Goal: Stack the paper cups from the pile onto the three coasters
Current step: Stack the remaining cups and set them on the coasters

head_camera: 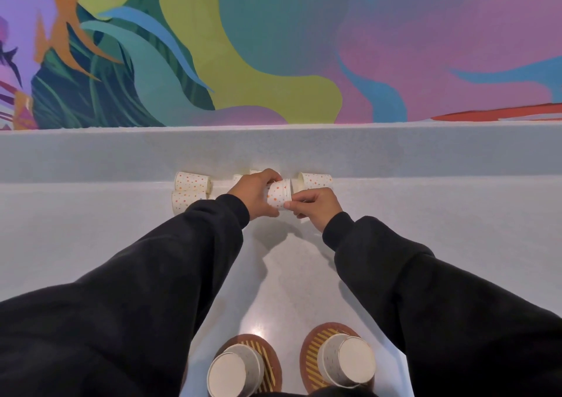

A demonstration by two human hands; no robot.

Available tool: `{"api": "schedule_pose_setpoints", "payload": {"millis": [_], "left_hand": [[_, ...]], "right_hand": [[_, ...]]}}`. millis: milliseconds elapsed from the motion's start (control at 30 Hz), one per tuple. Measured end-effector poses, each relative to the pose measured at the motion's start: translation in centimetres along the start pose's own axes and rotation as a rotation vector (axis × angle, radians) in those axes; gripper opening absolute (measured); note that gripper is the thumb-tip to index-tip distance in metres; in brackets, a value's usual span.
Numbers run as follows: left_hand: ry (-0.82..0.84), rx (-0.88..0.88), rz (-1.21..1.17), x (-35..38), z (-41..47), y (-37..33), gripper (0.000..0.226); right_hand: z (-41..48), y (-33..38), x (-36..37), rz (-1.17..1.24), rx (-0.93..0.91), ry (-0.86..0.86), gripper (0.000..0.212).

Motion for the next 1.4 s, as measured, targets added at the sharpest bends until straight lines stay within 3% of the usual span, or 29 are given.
{"api": "schedule_pose_setpoints", "payload": {"millis": [133,233,367,433,600,733,900,1000,1200,1400], "left_hand": [[-0.014,0.002,-0.052,0.0,-0.4,0.7,0.080],[-0.068,-0.059,-0.256,-1.1,-1.1,1.7,0.077],[-0.037,-0.188,-0.983,-1.9,-2.3,2.3,0.051],[0.013,-0.190,-1.161,-2.1,-2.8,1.2,0.049],[0.134,-0.090,-1.073,-2.1,-5.3,-3.3,0.053],[0.152,-0.035,-0.930,-2.1,-8.0,-8.0,0.062],[0.141,0.029,-0.583,-2.1,-12.2,-12.8,0.064],[0.129,0.031,-0.331,-0.5,-15.0,-15.1,0.068],[0.185,-0.002,-0.338,3.3,-20.0,-17.6,0.073],[0.093,-0.023,-0.355,8.4,-24.1,-18.0,0.073]], "right_hand": [[0.1,0.2,0.2,-0.027,0.009,0.015,0.008],[0.2,0.7,0.0,0.075,0.032,-0.015,0.005],[-0.2,1.0,-0.9,0.348,0.106,-0.037,0.011],[-1.1,1.4,-0.9,0.478,0.128,-0.012,0.016],[-5.5,3.2,-0.6,0.766,0.129,0.076,0.021],[-10.2,4.6,-0.3,0.794,0.126,0.195,0.027],[-15.9,4.1,-2.8,0.458,0.099,0.168,0.030],[-19.0,3.6,-4.4,0.259,0.029,0.099,0.048],[-24.6,3.2,-5.4,-0.077,-0.167,0.126,0.045],[-28.8,-0.1,-5.2,-0.159,-0.185,0.087,0.042]]}}
Point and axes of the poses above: each hand's wrist, its own z-axis towards the middle knuckle, its own x-axis out of the palm, y = z × x, the point moved 7 cm from there along z, towards the middle knuckle, and after that the axes turned 7 degrees about y, right-handed, at the moved point
